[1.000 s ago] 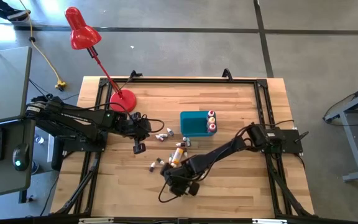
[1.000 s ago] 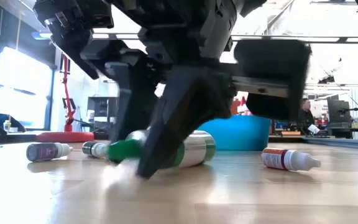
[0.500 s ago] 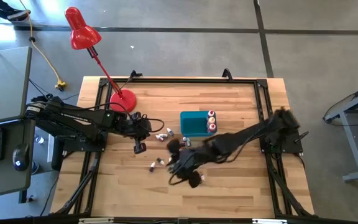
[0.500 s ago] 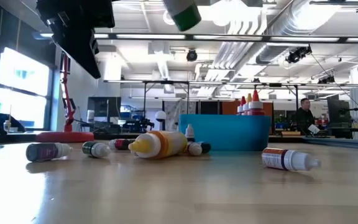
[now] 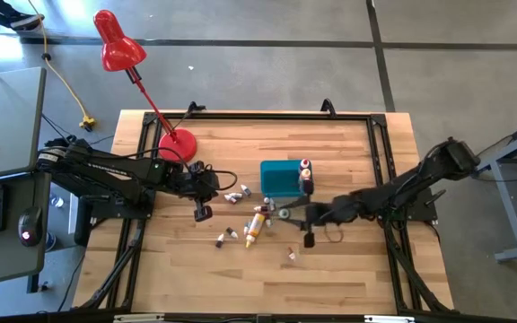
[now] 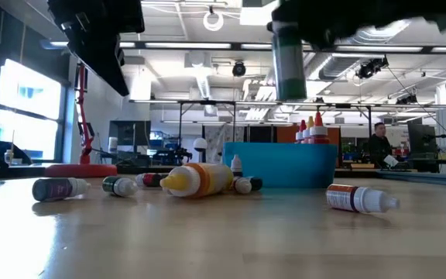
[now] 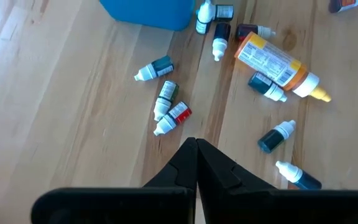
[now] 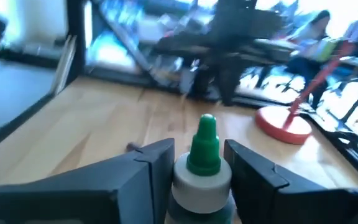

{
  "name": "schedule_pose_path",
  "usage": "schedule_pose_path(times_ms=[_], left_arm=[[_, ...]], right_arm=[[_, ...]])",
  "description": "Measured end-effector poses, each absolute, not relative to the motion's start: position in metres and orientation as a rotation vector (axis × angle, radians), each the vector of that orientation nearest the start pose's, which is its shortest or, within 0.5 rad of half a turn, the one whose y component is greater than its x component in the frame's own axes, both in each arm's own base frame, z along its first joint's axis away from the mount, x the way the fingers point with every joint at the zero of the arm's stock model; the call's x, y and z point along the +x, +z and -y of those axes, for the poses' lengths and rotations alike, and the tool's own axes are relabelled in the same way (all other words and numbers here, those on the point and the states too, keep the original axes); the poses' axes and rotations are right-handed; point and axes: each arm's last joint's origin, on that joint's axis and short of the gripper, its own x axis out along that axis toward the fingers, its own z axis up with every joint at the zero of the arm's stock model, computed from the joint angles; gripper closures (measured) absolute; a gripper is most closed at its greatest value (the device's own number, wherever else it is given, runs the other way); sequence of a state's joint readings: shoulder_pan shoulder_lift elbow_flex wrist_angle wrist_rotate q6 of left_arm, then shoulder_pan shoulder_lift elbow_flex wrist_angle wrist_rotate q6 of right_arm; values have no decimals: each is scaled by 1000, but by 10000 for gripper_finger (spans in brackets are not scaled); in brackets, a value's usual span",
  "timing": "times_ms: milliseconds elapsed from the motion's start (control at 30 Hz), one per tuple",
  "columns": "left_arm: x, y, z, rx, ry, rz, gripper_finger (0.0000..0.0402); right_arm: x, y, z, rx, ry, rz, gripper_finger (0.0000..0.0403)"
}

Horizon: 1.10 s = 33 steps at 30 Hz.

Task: Pick & Place food coloring
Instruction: Put the big green food coloring bottle into the blue bin

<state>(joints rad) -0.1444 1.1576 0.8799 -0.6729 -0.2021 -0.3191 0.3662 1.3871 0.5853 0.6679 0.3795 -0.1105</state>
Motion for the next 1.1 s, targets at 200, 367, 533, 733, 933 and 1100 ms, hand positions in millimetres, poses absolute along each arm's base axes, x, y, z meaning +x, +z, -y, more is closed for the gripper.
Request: schedule_pose_path(times_ms=[200,367,533,733,933,1100], left_arm=[[224,260,27,-141,197,-869,402],[227,263,27,-146,188,-826,402],[228,263,27,-130,180,-824,402],[228,263,27,-121,192,-820,402],[228,263,26,-114,206,-818,402],[228,263,25,-85,266,-809,402]], right_arm=[[247,209,-67,-95,-229,77,290],[263,211,-47,-148,-290,-39,288],[272,212,-29,-224,-408,-155,269],[278,222,0,-227,-475,-113,291],[276,212,30,-74,-445,-187,279],[276,215,37,-115,-461,-162,281]])
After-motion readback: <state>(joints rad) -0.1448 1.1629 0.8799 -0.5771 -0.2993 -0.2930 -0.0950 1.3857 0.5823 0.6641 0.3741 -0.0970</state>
